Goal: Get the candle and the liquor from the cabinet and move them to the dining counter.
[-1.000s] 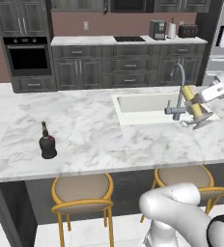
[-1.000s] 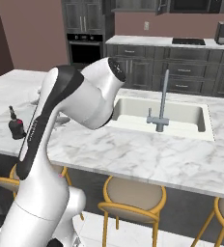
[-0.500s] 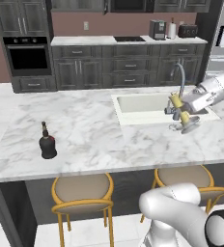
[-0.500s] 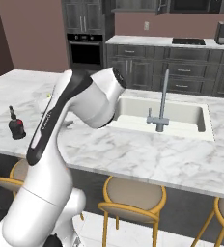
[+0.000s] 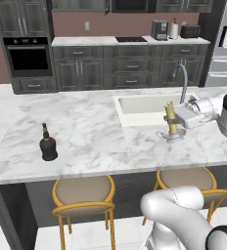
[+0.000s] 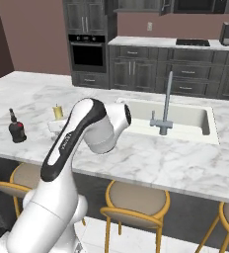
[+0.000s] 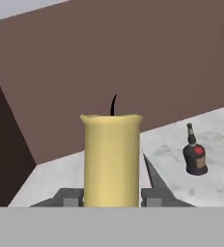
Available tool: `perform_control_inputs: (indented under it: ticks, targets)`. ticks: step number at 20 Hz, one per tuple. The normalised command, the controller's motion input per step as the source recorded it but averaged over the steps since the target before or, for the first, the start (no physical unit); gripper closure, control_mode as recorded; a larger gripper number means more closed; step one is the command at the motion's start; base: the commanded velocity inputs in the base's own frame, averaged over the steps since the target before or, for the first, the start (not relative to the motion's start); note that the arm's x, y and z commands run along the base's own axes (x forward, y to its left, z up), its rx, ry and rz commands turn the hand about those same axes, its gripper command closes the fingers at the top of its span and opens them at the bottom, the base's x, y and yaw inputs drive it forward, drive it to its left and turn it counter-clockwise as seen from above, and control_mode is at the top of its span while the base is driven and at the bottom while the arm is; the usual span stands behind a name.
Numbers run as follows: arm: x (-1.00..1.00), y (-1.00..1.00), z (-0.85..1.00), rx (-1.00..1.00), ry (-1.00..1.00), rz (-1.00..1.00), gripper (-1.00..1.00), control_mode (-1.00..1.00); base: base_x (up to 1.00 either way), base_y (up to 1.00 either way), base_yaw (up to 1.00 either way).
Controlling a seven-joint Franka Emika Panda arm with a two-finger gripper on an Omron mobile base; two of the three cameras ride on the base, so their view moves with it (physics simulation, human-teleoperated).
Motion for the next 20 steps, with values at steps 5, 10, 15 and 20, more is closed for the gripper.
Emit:
perform_control_inputs:
  ticks: [5, 10, 15, 20]
  targets:
    - [0.47, 0.00, -0.25, 0.13, -0.04, 0.21, 1.00, -1.00, 0.00, 0.00, 0.00]
    - [0.55, 0.00, -0.25, 0.02, 0.00, 0.32, 1.00, -1.00, 0.00, 0.00, 0.00]
    - [0.51, 0.02, -0.29, 0.04, -0.01, 0.34, 1.00, -1.00, 0.00, 0.00, 0.00]
    - [0.42, 0.14, -0.31, 0.00, -0.16, 0.27, 1.00, -1.00, 0.00, 0.00, 0.00]
